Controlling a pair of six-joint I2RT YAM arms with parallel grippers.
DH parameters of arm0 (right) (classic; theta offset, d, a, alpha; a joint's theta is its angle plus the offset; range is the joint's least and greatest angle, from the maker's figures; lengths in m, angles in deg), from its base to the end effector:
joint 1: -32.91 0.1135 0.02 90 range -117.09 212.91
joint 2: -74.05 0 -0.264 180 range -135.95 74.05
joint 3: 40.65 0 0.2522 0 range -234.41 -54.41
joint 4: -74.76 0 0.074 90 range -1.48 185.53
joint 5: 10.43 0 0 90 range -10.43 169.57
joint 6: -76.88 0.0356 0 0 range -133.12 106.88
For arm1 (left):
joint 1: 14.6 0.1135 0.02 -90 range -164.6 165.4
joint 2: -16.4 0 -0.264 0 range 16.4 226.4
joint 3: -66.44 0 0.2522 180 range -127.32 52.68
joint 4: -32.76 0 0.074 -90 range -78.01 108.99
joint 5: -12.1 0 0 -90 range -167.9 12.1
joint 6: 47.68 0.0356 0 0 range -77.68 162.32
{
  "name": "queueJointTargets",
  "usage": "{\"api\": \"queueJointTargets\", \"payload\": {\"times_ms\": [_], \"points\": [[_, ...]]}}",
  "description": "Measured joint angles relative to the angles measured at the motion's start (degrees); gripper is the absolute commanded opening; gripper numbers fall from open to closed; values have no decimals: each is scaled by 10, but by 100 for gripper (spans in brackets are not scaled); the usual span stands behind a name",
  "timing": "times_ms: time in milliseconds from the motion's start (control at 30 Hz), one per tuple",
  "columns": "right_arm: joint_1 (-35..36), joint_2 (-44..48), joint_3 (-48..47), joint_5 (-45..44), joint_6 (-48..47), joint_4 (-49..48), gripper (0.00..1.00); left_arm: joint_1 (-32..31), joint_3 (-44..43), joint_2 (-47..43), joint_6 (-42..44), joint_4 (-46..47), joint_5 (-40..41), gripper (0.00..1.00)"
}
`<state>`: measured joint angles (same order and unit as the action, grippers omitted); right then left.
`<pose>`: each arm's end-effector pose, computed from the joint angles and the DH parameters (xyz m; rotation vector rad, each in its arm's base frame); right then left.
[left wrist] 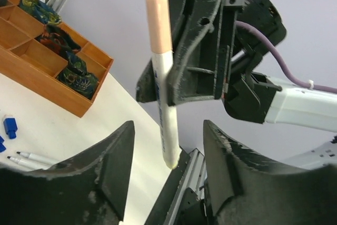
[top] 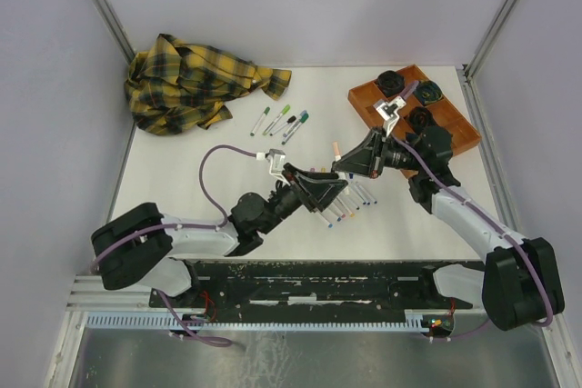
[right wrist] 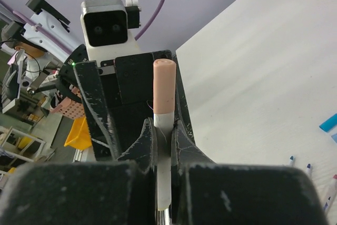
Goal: Open the pen caps
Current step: Pick up the pen from the center of the board, then open the pen cap from the pen.
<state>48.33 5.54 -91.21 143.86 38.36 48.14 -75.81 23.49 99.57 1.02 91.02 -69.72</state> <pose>0.2340 0.0978 0.2949 -0.5531 1.6868 1.6705 0.1417 -0.2474 0.2466 0.1058 1.3970 -1.4354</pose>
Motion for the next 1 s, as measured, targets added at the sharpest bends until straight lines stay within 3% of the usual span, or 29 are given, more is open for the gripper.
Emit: {"api": "queueJointTargets", "payload": {"times_ms": [167, 333, 567, 833, 1000], "points": [[0, 0, -26, 13, -58, 88, 0, 2, 31, -69, 16, -41, -15, 73], [0, 0, -57, 44, -145, 202, 3, 21, 14, -138, 40, -142, -57, 75], [4, 0, -83, 73, -230, 311, 3, 97, -43, -145, 24, -241, -157, 74], [13, 0, -105, 90, -290, 400, 3, 125, -57, -100, -24, -239, -222, 50], [18, -5, -113, 93, -313, 433, 3, 125, -74, -74, -43, -217, -248, 41]]}}
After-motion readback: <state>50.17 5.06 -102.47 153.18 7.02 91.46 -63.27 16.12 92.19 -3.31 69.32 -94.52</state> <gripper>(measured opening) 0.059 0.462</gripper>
